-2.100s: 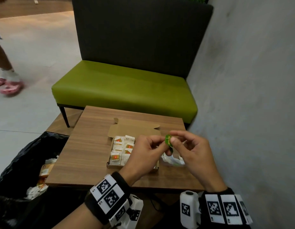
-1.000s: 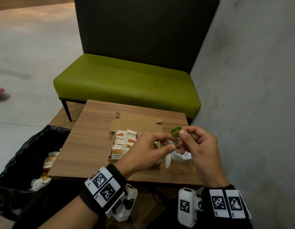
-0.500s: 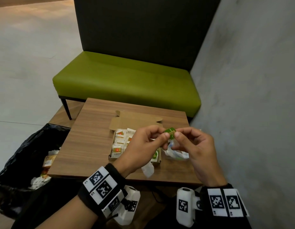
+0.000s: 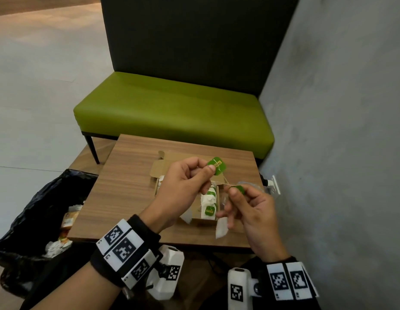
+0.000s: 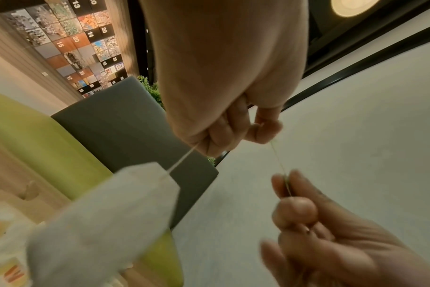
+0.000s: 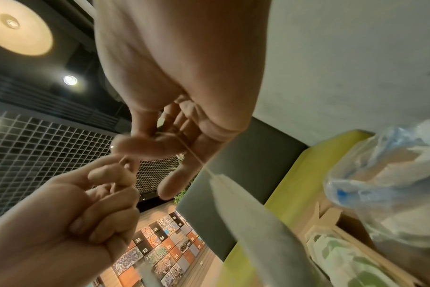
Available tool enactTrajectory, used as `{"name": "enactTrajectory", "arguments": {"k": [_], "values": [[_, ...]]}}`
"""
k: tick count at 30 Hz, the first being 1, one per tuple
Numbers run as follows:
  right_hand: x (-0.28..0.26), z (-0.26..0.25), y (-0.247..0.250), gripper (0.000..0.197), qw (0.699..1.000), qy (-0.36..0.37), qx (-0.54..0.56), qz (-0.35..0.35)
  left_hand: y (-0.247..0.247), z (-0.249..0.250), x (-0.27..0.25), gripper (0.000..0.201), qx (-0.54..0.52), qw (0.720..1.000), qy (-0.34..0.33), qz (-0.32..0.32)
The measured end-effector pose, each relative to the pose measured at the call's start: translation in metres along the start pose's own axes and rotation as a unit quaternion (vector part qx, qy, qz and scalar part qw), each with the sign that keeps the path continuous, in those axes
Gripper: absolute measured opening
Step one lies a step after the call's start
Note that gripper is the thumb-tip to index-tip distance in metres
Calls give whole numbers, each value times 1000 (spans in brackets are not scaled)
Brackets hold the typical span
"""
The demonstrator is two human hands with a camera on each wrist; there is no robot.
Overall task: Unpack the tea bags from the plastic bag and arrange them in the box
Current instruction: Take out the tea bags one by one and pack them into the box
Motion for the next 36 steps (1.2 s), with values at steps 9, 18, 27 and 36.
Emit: {"name": "enactTrajectory", "arguments": {"k": [9,18,27,36], "values": [[-2,-21,12,20,989,53,-102,91,10,-2,-2,15,51,998,-30,35],[-6,-38,9,15,983,99,-111,103,10,-1,0,25,75,994,-43,67],[-9,-42,14,17,979,163,-119,0,9,0,1,19,72,994,-22,78],[2,-34,23,12,967,130,-219,17,14,-3,8,8,73,995,-19,69]]}}
Point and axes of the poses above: each hand's wrist, its own x-axis towards the middle knuckle, its own y-axis out of the back of the hand, z = x × y, the point moved 3 cm from there along x, towards the middle knuckle, and after that the axes turned 3 degrees about -y, right-handed, at the moved point
